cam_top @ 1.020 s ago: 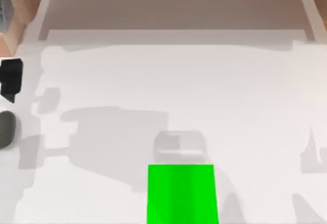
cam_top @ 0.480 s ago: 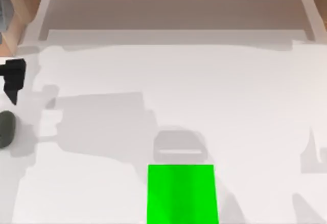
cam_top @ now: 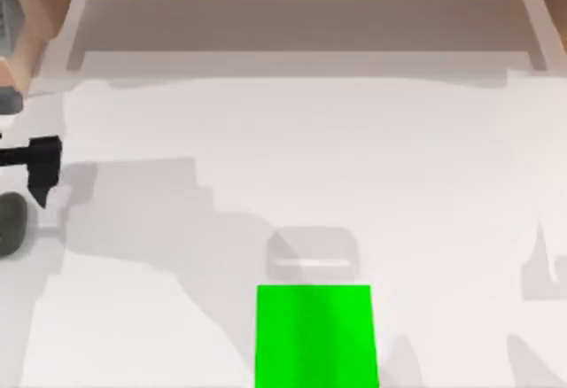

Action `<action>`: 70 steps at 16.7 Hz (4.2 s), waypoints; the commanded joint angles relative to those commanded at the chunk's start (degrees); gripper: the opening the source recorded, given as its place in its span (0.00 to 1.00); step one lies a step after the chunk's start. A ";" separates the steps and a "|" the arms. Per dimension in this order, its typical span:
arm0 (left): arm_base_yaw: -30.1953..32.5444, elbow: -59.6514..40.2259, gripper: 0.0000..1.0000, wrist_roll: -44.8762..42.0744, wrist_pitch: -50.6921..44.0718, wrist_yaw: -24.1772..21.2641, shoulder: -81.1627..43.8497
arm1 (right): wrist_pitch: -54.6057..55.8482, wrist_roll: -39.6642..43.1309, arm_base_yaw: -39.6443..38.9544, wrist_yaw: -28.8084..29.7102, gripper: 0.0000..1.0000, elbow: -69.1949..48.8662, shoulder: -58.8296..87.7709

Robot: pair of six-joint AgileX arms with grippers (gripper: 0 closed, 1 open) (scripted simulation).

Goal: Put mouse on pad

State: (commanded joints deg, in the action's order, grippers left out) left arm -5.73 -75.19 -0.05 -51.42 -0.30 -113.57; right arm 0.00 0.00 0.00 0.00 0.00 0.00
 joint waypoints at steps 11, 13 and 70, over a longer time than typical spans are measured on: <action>-0.11 5.08 0.77 -0.15 8.39 -0.02 -3.67 | 0.00 0.00 0.00 0.00 1.00 0.00 0.00; -0.11 5.08 0.62 -0.15 8.39 -0.02 -3.67 | 0.00 0.00 0.00 0.00 1.00 0.00 0.00; -132.06 -14.75 0.00 110.50 -8.06 13.85 -6.42 | 0.00 0.00 0.00 0.00 1.00 0.00 0.00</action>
State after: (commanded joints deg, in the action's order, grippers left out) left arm -137.79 -89.94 110.46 -59.48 13.55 -119.99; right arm 0.00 0.00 0.00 0.00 0.00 0.00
